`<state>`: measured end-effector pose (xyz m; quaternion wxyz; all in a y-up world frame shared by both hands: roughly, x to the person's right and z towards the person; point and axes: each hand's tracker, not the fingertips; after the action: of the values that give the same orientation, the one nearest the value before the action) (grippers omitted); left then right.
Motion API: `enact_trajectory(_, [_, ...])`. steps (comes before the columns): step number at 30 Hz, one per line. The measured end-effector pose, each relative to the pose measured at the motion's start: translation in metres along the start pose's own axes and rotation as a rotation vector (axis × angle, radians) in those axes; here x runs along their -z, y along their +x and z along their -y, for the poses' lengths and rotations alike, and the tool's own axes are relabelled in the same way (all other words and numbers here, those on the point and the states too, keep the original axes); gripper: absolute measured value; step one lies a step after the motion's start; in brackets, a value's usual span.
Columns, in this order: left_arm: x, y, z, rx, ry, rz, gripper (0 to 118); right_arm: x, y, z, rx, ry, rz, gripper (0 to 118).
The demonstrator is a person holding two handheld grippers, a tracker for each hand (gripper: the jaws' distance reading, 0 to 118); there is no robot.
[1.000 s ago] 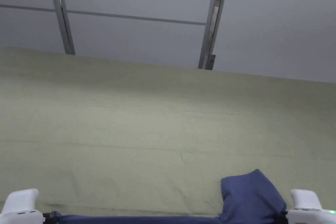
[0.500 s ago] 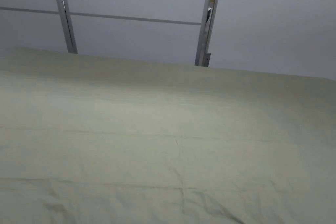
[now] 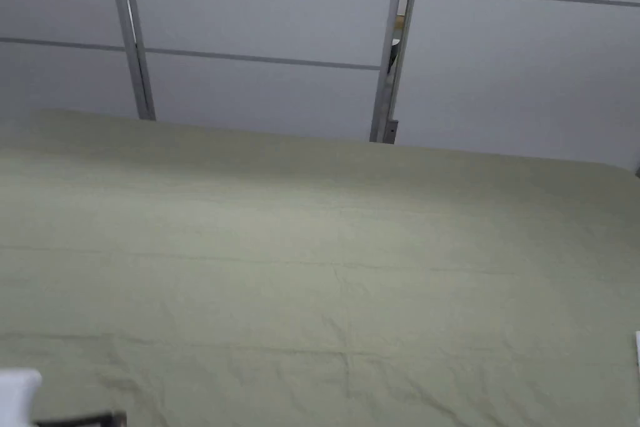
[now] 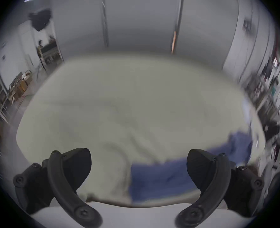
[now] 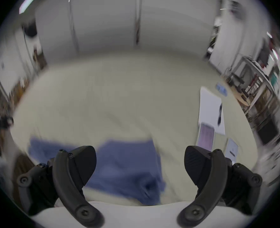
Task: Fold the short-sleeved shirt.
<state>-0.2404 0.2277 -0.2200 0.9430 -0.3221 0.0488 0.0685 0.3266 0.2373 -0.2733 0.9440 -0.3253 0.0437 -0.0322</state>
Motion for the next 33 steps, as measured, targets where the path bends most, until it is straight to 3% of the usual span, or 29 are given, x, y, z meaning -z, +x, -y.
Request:
enact_trajectory(3, [-0.035, 0.014, -0.031, -0.059, 0.267, 0.029, 109, -0.029, -0.02, -0.023, 0.086, 0.291, -0.092, 112])
enact_trajectory(4, [-0.043, 0.02, -0.039, -0.061, 0.308, 0.03, 91, -0.039, -0.031, -0.026, 0.089, 0.399, -0.125, 107])
enact_trajectory(5, [-0.047, 0.023, -0.044, -0.066, 0.344, 0.054, 53, -0.049, -0.039, -0.025, 0.091, 0.513, -0.172, 87])
enact_trajectory(6, [-0.047, 0.023, -0.05, -0.087, 0.351, 0.071, 0, -0.055, -0.049, -0.027, 0.082, 0.569, -0.191, 30])
enact_trajectory(7, [-0.046, 0.023, -0.052, -0.112, 0.346, 0.1, 0, -0.056, -0.06, -0.03, 0.087, 0.574, -0.167, 2])
enact_trajectory(8, [-0.041, 0.018, -0.056, -0.136, 0.268, 0.218, 0, -0.057, -0.074, -0.032, 0.1, 0.61, -0.097, 2])
enact_trajectory(10, [-0.026, 0.004, -0.054, -0.241, 0.19, 0.287, 0, -0.055, -0.086, -0.039, 0.083, 0.551, -0.197, 2])
enact_trajectory(13, [0.007, -0.032, -0.032, -0.412, -0.063, 0.462, 0, -0.051, -0.095, -0.025, 0.097, 0.532, -0.201, 2])
enact_trajectory(14, [0.024, -0.046, -0.021, -0.472, -0.185, 0.529, 2, -0.05, -0.099, -0.022, 0.093, 0.52, -0.195, 2])
enact_trajectory(15, [0.039, -0.056, -0.002, -0.525, -0.264, 0.581, 48, -0.049, -0.101, -0.019, 0.094, 0.504, -0.188, 2])
enact_trajectory(16, [0.052, -0.066, 0.012, -0.532, -0.314, 0.588, 102, -0.049, -0.099, -0.014, 0.098, 0.488, -0.188, 2])
enact_trajectory(17, [0.067, -0.071, 0.026, -0.53, -0.428, 0.562, 118, -0.049, -0.099, -0.011, 0.108, 0.476, -0.19, 2])
enact_trajectory(18, [0.073, -0.078, 0.042, -0.588, -0.487, 0.54, 118, -0.05, -0.1, -0.009, 0.119, 0.464, -0.19, 2])
enact_trajectory(23, [0.11, -0.085, 0.098, -0.576, -0.795, 0.462, 118, -0.058, -0.099, -0.002, 0.116, 0.426, -0.157, 2])
enact_trajectory(26, [0.128, -0.086, 0.115, -0.629, -0.824, 0.463, 118, -0.064, -0.1, 0.003, 0.083, 0.407, -0.138, 2])
enact_trajectory(30, [0.173, -0.113, 0.12, -0.667, -0.766, 0.588, 118, -0.07, -0.103, 0.007, 0.063, 0.389, -0.124, 2])
enact_trajectory(33, [0.15, -0.062, 0.12, -0.578, -0.771, 0.61, 118, -0.07, -0.106, 0.008, 0.062, 0.379, -0.118, 2])
